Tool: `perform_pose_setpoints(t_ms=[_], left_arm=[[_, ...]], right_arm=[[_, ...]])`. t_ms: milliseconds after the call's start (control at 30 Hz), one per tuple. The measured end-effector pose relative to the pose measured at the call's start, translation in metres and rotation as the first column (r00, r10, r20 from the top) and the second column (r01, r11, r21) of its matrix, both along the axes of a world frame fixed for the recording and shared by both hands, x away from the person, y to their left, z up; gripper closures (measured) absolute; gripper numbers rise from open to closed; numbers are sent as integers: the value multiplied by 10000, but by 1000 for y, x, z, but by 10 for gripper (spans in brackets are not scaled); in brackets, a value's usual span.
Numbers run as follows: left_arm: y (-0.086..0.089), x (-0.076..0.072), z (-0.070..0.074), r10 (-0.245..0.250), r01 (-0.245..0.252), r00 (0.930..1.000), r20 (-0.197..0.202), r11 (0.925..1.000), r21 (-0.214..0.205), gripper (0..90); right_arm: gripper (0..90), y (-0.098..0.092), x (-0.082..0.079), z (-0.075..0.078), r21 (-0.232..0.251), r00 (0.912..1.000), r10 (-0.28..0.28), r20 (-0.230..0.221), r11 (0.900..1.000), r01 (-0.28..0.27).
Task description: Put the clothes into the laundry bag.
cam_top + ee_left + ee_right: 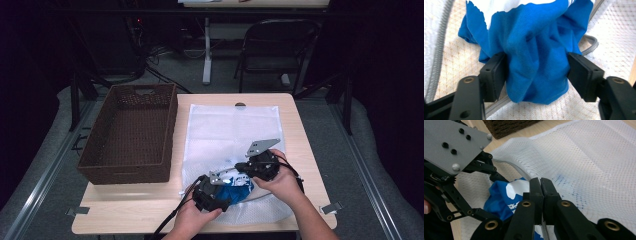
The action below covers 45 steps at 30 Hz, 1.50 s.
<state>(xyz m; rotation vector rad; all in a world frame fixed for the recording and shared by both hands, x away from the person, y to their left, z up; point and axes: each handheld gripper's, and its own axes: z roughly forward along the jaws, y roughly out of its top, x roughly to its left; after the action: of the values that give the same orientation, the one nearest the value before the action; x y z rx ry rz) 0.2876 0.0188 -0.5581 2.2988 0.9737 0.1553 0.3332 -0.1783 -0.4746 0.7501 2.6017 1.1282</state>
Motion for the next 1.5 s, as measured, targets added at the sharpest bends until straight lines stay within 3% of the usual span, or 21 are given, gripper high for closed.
perform_pose_setpoints(t_ms=[67, 233, 833, 1500], left_arm=[[1, 1, -3, 45, -50, 9998, -185, 9997, -234, 374], [5, 4, -8, 22, -34, 9993, -369, 9995, -318, 447], [6, 3, -9, -289, 276, 9991, -317, 9988, -409, 726], [9, 5, -3, -156, 149, 9998, -102, 9977, -657, 811]], right_arm=[[883, 0, 0, 0, -1, 10000, -9, -4, 10000, 9], [883, 0, 1, -1, 7, 10000, -14, -10, 10000, 14], [883, 1, 0, -1, -15, 10000, -7, -22, 10000, 7], [884, 2, -2, 1, -2, 10000, 41, 35, 10000, -41]])
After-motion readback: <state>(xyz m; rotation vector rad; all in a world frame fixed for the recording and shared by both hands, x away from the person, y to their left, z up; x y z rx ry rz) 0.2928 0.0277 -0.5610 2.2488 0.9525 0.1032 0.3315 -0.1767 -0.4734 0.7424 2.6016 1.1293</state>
